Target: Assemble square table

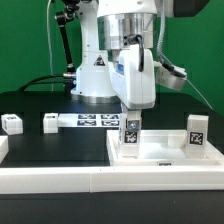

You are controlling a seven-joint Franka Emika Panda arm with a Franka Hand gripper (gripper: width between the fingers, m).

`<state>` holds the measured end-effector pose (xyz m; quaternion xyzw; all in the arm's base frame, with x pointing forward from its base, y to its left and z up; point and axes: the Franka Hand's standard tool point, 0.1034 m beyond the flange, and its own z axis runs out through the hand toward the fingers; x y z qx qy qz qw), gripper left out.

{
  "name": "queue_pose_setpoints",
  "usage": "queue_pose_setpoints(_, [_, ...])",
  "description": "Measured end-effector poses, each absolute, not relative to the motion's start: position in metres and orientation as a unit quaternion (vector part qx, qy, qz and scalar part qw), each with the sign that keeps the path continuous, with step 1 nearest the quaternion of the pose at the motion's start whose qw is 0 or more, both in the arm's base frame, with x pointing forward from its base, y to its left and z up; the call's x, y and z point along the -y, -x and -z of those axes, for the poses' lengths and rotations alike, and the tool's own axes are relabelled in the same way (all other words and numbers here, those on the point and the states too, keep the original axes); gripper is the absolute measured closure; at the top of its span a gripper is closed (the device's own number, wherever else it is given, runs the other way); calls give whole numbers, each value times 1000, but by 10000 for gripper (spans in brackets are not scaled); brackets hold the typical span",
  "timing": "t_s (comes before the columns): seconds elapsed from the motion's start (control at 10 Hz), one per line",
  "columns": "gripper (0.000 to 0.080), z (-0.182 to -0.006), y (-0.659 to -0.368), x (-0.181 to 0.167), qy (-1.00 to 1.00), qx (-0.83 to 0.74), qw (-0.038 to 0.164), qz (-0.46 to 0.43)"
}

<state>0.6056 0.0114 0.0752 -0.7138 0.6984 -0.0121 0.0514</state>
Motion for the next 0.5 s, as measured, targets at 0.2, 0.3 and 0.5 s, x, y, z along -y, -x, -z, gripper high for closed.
queue_pose_setpoints(0.2, [318, -75, -605, -11, 734, -677, 51, 13])
queue_pose_setpoints(0.3, [188, -76, -605, -11, 754, -655, 49, 9])
queue_pose_setpoints(0.5, [161, -77, -607, -9, 817, -574, 49, 16])
